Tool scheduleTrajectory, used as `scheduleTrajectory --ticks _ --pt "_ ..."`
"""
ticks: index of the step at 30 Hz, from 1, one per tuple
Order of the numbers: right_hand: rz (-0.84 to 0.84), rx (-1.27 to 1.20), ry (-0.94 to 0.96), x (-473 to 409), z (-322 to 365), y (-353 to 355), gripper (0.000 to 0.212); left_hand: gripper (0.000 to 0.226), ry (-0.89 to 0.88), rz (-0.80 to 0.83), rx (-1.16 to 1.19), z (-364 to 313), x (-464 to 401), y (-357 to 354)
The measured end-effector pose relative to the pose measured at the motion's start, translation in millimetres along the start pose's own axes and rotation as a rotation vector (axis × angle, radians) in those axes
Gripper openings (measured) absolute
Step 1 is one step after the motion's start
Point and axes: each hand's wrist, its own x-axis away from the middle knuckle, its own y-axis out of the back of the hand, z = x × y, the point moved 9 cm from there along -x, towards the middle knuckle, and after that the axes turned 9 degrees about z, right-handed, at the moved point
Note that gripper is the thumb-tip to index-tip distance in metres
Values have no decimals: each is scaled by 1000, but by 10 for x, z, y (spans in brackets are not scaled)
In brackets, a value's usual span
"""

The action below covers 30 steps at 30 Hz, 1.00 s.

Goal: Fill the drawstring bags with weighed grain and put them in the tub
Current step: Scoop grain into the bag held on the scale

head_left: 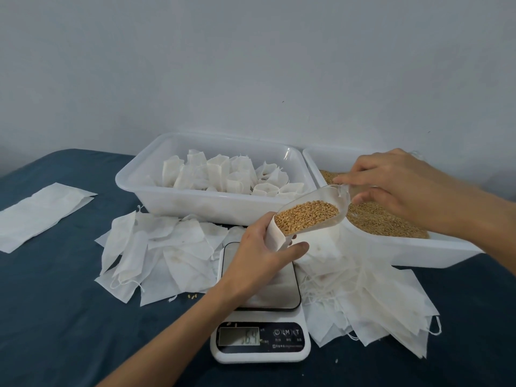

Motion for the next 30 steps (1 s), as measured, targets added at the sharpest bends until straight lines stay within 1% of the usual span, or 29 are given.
scheduleTrajectory --ticks 7,30 --pt "-15 -5 -13 -4 -30 -28 35 27 3 -5 2 19 -13 7" --pt "11 -12 -10 0 -5 -18 37 27 12 -4 9 13 -5 -1"
